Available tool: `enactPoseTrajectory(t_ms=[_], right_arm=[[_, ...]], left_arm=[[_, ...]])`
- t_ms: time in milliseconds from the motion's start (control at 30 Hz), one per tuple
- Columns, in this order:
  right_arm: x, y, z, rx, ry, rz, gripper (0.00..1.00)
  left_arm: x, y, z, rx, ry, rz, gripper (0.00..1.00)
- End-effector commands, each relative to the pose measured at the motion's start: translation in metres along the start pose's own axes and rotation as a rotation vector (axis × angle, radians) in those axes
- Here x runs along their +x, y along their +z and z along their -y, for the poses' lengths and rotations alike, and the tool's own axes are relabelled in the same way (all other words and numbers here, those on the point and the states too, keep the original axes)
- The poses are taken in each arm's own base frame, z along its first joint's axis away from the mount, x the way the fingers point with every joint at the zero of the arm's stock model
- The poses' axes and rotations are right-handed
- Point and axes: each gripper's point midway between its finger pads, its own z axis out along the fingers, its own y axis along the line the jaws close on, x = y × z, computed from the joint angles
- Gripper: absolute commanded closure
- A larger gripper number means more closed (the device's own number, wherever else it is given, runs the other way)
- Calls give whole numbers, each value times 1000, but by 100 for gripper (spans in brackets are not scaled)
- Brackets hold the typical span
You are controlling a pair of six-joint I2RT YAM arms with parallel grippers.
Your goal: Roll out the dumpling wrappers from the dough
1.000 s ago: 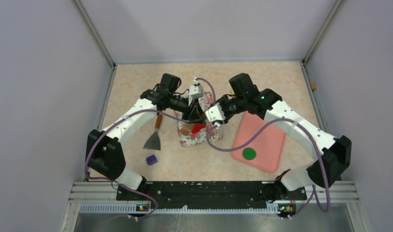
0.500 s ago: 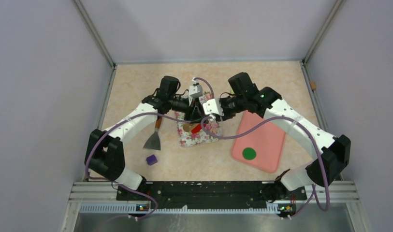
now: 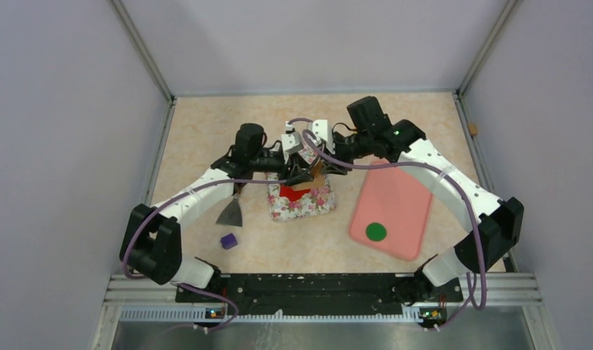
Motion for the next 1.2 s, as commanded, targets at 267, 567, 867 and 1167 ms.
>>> enactPoseTrajectory(t_ms=[267,567,867,1167], right_arm=[[-32,-17,-1,-24,222,162,100],[-23,-15,-1,-17,209,154,100],[-8,-5,-5,-93,126,99,51],[-11,6,1,-102,147,126,53]], left_arm=[[-16,16,-17,-122,199,77,63],[-29,15,-17,-131,230,108,100],[-31,14,-15,-122,237,101,100],[-34,13,-13,-114,224,101,100]])
